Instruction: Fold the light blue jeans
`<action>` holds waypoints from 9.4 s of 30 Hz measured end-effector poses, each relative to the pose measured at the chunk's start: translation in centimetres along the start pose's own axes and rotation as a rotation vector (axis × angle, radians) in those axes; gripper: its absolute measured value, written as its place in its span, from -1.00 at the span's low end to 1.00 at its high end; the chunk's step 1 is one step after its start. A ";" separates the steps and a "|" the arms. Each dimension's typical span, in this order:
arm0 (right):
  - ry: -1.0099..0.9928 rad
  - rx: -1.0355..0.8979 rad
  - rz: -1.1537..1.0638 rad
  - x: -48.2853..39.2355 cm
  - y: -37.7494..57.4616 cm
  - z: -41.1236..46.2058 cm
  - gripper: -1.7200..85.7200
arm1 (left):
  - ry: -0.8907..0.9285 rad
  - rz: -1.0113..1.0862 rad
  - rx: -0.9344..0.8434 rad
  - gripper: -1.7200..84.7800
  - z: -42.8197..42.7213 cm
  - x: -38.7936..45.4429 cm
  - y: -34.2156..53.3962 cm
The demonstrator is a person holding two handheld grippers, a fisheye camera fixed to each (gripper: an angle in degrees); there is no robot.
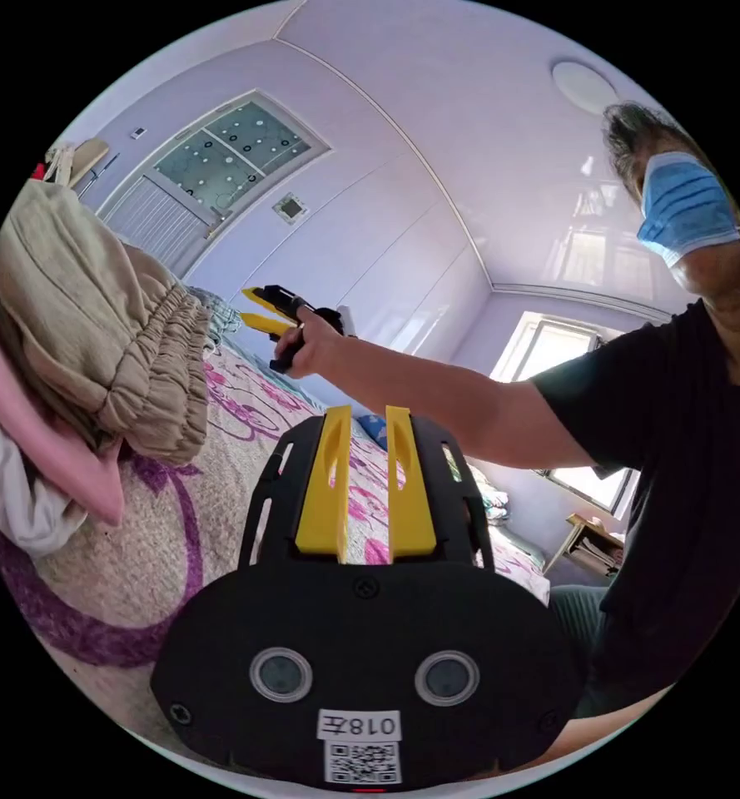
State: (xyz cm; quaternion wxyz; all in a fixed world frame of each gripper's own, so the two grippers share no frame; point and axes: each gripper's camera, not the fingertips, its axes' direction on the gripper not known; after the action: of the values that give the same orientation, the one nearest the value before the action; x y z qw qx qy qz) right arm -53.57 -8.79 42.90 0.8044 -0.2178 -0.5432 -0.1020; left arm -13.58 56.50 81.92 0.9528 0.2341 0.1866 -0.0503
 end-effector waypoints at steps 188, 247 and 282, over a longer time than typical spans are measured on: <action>0.355 0.687 0.764 45.6 44.9 -103.0 -0.87 | -0.718 -0.536 -0.481 -0.57 3.3 6.9 -5.7; 0.510 0.437 0.825 41.2 62.5 -105.0 -0.81 | -0.584 -0.443 -0.396 -0.81 -12.0 17.3 -6.8; 0.462 0.416 0.940 43.0 59.1 -102.7 -0.91 | -0.486 -0.532 -0.599 -0.78 2.0 13.3 -4.1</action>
State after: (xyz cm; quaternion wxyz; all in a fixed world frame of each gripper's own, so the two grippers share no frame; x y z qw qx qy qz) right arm 72.01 -0.77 35.94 0.8873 -0.2452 -0.2061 0.3317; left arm -1.34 51.81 76.72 0.9486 -0.1258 0.0178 -0.2899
